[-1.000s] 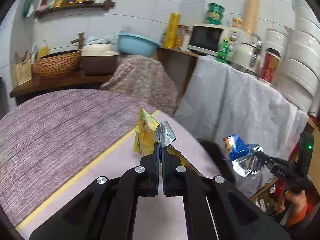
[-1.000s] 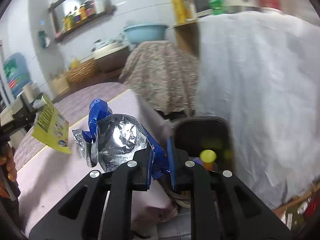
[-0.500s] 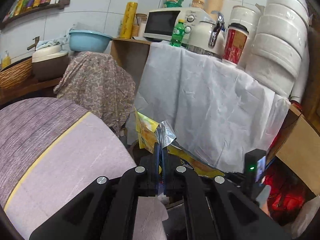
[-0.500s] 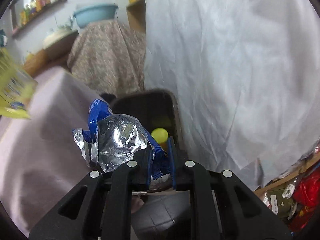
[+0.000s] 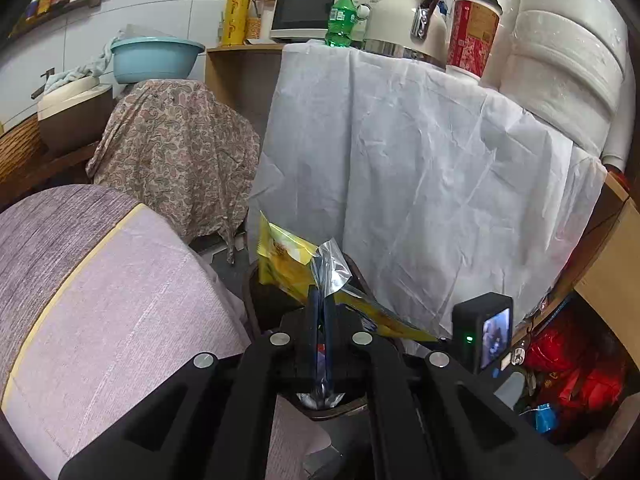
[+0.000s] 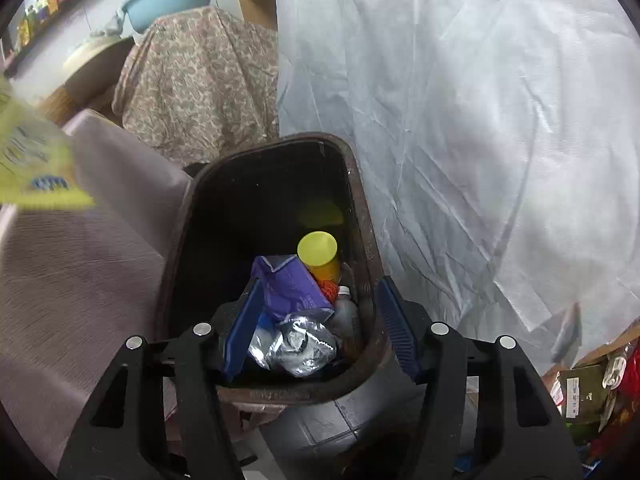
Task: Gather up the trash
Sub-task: 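Carry the wrapper and foil bag to the bin and release both, then move both open tools back from the bin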
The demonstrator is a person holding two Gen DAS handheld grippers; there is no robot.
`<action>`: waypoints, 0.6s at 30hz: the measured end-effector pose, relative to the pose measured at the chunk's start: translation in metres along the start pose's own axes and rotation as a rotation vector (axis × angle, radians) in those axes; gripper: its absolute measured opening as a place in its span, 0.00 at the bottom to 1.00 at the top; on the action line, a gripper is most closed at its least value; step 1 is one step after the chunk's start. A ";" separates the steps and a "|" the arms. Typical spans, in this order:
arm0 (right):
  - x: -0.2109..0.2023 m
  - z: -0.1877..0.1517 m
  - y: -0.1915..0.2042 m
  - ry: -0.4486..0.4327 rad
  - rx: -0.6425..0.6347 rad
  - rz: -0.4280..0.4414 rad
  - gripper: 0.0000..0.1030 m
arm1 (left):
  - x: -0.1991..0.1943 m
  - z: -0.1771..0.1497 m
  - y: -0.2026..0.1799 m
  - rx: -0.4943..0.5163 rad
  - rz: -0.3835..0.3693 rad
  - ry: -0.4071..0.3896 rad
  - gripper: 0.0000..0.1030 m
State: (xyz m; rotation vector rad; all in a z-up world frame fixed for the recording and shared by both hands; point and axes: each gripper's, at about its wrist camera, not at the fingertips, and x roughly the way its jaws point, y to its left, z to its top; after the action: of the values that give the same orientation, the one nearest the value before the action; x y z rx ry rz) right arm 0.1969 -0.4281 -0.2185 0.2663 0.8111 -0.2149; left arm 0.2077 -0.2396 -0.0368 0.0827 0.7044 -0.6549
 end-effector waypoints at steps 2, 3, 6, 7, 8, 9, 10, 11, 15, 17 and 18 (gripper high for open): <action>-0.009 0.001 -0.003 -0.003 0.011 -0.019 0.59 | 0.006 0.001 -0.004 0.007 0.000 0.006 0.03; -0.015 0.000 -0.006 -0.012 0.019 -0.024 0.60 | 0.009 0.002 -0.006 0.010 -0.002 0.011 0.03; -0.033 -0.003 -0.018 -0.031 0.054 -0.028 0.64 | 0.024 0.005 -0.012 0.015 -0.006 0.033 0.03; -0.041 -0.005 -0.023 -0.036 0.065 -0.025 0.64 | 0.029 0.006 -0.014 0.017 -0.003 0.039 0.03; -0.046 -0.006 -0.025 -0.043 0.071 -0.028 0.64 | 0.037 0.007 -0.016 0.022 0.003 0.052 0.03; -0.051 -0.007 -0.028 -0.051 0.075 -0.031 0.64 | 0.044 0.008 -0.018 0.025 0.008 0.064 0.03; -0.057 -0.009 -0.031 -0.064 0.080 -0.038 0.64 | 0.051 0.009 -0.020 0.022 0.009 0.076 0.03; -0.062 -0.010 -0.035 -0.073 0.086 -0.048 0.65 | 0.058 0.009 -0.021 0.018 0.008 0.091 0.03; -0.080 -0.012 -0.050 -0.102 0.124 -0.054 0.65 | 0.090 0.008 -0.029 0.033 0.036 0.155 0.03; -0.084 -0.012 -0.055 -0.108 0.143 -0.040 0.65 | 0.104 0.006 -0.032 0.042 0.047 0.198 0.09; -0.085 -0.012 -0.057 -0.111 0.149 -0.038 0.65 | 0.108 0.005 -0.033 0.046 0.055 0.212 0.20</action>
State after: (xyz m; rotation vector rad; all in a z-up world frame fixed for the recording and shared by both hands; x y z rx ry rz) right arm 0.1151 -0.4711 -0.1718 0.3762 0.6919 -0.3235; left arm 0.2530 -0.3243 -0.0960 0.2158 0.8876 -0.6152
